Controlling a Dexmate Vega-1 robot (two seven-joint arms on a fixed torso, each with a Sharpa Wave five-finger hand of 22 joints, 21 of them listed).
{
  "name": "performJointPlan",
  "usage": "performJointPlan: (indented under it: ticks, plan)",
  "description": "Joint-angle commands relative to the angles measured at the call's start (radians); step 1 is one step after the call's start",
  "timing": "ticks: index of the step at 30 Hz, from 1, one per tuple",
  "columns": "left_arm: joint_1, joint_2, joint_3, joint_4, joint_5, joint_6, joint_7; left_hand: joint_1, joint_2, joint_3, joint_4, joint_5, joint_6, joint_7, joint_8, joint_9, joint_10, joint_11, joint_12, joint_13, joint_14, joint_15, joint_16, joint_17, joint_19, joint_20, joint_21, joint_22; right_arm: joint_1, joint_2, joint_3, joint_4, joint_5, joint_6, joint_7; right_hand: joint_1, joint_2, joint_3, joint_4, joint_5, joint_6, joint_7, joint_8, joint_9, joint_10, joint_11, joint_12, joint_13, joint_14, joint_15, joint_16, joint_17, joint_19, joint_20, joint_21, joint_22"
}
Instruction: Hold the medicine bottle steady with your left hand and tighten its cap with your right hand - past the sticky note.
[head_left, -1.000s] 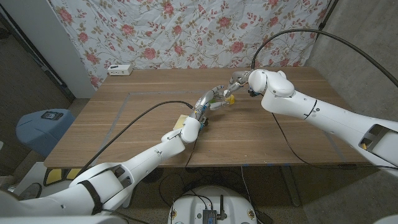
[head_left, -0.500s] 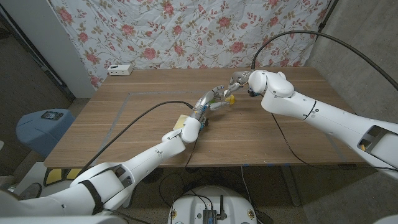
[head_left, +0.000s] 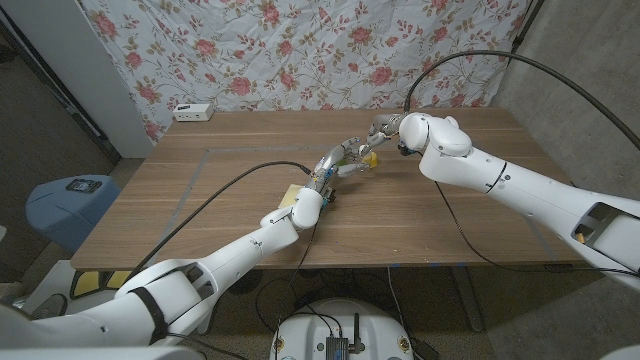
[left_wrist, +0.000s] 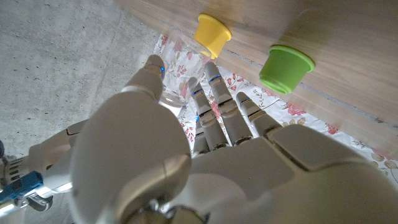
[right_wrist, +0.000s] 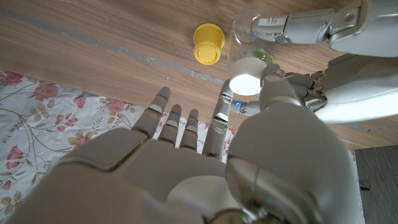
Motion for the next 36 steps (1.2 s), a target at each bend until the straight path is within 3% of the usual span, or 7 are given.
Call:
performJointPlan:
  ticks: [1, 10, 21, 29, 31, 36]
  plan:
    - [0.001, 0.002, 0.0, -0.005, -0.001, 0.003, 0.002, 0.004, 0.009, 0.002, -0.001, 0.005, -0.001, 0.0, -0.002, 0.002, 0.041, -0.031, 0.006, 0.002, 0.004, -0.089, 0.004, 0.001, -0.001, -0.132, 0.0, 0.002, -0.021, 0.007, 0.01, 0.008, 0.0, 0.001, -0.045, -0.013, 0.007, -0.001, 0.01, -0.001, 0.024, -0.002, 0.01, 0.003, 0.017, -0.002, 0.009, 0.001, 0.014, -0.004, 0.006, 0.002, 0.015, -0.003, 0.008, 0.002]
    - [0.004, 0.005, 0.0, -0.012, -0.001, 0.004, 0.001, 0.004, 0.012, 0.003, 0.0, 0.006, -0.001, -0.001, -0.002, 0.002, 0.039, -0.032, 0.005, 0.002, 0.005, -0.091, 0.004, 0.001, -0.002, -0.132, 0.0, 0.002, -0.034, 0.007, 0.011, 0.002, -0.006, -0.013, -0.069, -0.034, 0.008, -0.011, 0.018, -0.002, 0.063, 0.007, 0.02, 0.002, 0.045, -0.006, 0.012, 0.001, 0.03, -0.007, 0.008, 0.003, 0.036, -0.009, 0.011, 0.003]
    - [0.003, 0.004, 0.001, -0.008, -0.001, -0.004, 0.0, 0.003, 0.011, 0.003, 0.0, 0.006, -0.001, -0.001, -0.002, 0.002, 0.04, -0.033, 0.006, 0.002, 0.005, -0.089, 0.004, 0.001, -0.001, -0.131, 0.0, 0.002, -0.044, 0.015, 0.006, -0.006, -0.018, -0.036, -0.096, -0.061, 0.007, -0.024, 0.026, -0.004, 0.119, 0.012, 0.034, -0.001, 0.092, 0.007, 0.018, 0.0, 0.06, -0.014, 0.014, 0.004, 0.063, -0.017, 0.014, 0.003]
    - [0.007, 0.008, -0.001, -0.018, 0.001, 0.001, 0.0, 0.003, 0.011, 0.003, 0.0, 0.006, -0.001, -0.001, -0.002, 0.002, 0.039, -0.034, 0.005, 0.002, 0.004, -0.088, 0.003, 0.001, -0.002, -0.131, 0.0, 0.002, -0.056, 0.027, 0.009, -0.002, -0.018, -0.049, -0.13, -0.077, 0.009, -0.031, 0.028, -0.002, 0.171, 0.02, 0.048, -0.004, 0.124, 0.003, 0.02, 0.0, 0.086, -0.022, 0.019, 0.004, 0.088, -0.02, 0.017, 0.004]
    - [0.008, 0.009, -0.002, -0.019, 0.001, 0.003, 0.001, 0.002, 0.011, 0.003, 0.0, 0.006, 0.0, 0.0, -0.002, 0.002, 0.038, -0.033, 0.005, 0.002, 0.005, -0.088, 0.004, 0.001, -0.002, -0.13, 0.0, 0.002, -0.055, 0.029, 0.008, -0.001, -0.016, -0.052, -0.132, -0.081, 0.009, -0.033, 0.027, -0.002, 0.187, 0.023, 0.052, -0.005, 0.135, -0.009, 0.021, 0.0, 0.095, -0.021, 0.02, 0.004, 0.093, -0.022, 0.017, 0.004]
    - [0.009, 0.009, -0.002, -0.019, 0.0, 0.002, 0.0, 0.002, 0.012, 0.003, 0.001, 0.006, 0.0, -0.001, -0.002, 0.002, 0.038, -0.034, 0.005, 0.002, 0.005, -0.088, 0.003, 0.001, -0.002, -0.129, 0.0, 0.002, -0.05, 0.037, -0.004, 0.003, -0.023, -0.069, -0.139, -0.085, 0.009, -0.035, 0.027, -0.001, 0.203, 0.027, 0.055, -0.007, 0.147, -0.001, 0.021, 0.0, 0.104, -0.022, 0.022, 0.004, 0.099, -0.023, 0.017, 0.004]
